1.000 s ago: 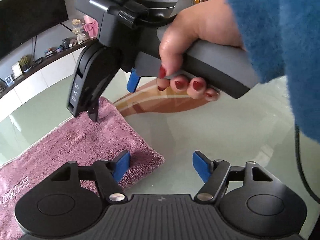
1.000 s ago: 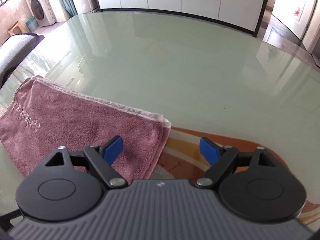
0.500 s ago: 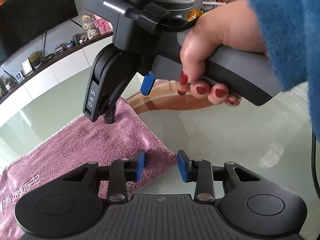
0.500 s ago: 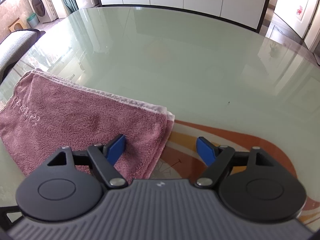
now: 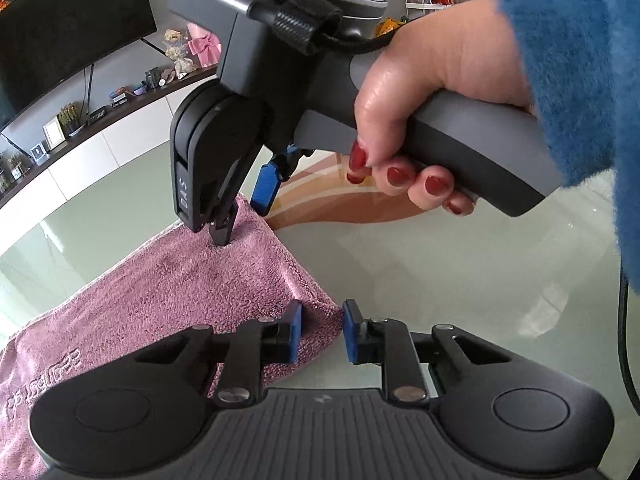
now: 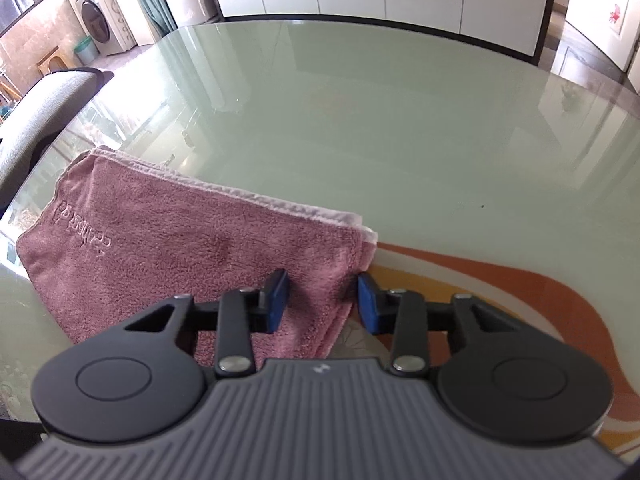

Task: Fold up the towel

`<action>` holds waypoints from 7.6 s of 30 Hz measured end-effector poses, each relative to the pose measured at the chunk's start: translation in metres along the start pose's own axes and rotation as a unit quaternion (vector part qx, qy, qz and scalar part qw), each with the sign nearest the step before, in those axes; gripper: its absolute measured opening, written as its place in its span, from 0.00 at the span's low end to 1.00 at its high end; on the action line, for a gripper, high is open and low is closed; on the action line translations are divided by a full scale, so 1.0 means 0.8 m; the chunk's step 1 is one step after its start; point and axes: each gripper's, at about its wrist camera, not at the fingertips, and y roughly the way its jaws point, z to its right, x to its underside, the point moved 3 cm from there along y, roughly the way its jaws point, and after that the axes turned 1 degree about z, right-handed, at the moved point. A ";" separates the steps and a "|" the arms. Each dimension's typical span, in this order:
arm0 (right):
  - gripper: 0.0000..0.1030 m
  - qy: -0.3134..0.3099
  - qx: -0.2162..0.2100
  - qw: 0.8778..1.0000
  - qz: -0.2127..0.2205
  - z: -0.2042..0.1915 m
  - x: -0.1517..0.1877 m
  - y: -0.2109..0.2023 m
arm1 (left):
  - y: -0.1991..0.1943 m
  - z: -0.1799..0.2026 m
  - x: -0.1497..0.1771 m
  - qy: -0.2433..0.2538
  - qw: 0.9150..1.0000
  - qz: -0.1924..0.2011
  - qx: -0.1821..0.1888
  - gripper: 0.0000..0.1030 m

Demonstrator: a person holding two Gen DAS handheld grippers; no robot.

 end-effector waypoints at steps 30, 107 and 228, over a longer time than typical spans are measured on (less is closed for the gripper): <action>0.14 0.045 -0.055 0.997 0.018 0.013 -0.005 0.002 | -0.002 -0.014 0.005 -0.034 0.999 0.000 0.023 0.20; 0.12 0.188 -0.097 0.973 0.096 -0.036 0.026 -0.136 | -0.144 -0.057 0.001 -0.137 0.977 0.079 0.143 0.18; 0.18 -0.182 -0.241 0.952 0.055 -0.172 -0.071 -0.030 | -0.134 -0.227 0.052 -0.273 0.961 0.036 -0.034 0.23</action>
